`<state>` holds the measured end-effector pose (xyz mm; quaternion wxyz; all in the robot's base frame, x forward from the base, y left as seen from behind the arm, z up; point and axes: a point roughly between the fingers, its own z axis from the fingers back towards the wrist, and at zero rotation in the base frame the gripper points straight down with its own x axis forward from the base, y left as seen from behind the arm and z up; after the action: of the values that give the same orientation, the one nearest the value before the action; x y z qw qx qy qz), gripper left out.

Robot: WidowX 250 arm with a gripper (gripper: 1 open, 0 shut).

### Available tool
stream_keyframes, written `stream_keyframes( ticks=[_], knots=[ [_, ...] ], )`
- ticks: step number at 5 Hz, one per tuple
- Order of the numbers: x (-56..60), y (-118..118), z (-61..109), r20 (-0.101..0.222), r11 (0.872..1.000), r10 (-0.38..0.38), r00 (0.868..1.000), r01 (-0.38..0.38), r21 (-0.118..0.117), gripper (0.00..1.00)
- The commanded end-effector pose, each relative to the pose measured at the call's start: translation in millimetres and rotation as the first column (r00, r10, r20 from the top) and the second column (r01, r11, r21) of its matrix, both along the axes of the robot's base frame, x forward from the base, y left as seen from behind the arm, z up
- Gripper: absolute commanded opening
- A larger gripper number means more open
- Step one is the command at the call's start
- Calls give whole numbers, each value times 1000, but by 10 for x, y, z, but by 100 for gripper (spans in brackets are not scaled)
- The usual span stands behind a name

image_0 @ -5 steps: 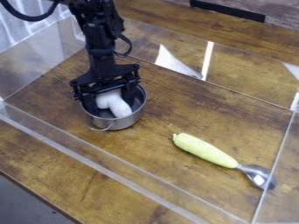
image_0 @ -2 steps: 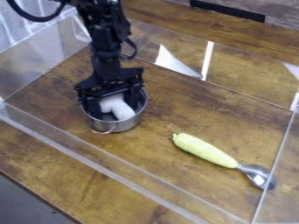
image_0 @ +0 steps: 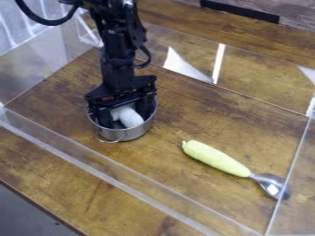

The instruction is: Remove the mushroom from the silver pot and put it on the table

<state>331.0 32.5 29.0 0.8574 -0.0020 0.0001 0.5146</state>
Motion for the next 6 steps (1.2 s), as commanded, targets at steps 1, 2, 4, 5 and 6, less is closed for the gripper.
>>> stream_keyframes(
  ticks=[1, 2, 4, 5, 6],
  knots=[
    [7, -119, 226, 55, 999, 41, 998, -41, 8, 100],
    [106, -309, 267, 57, 999, 39, 998, -40, 14, 0],
    [373, -718, 535, 85, 989, -151, 985, 150, 14, 0],
    [456, -882, 587, 89, 960, -278, 956, 276, 41, 0],
    [474, -992, 752, 86, 913, -407, 909, 403, 62, 0]
  ],
)
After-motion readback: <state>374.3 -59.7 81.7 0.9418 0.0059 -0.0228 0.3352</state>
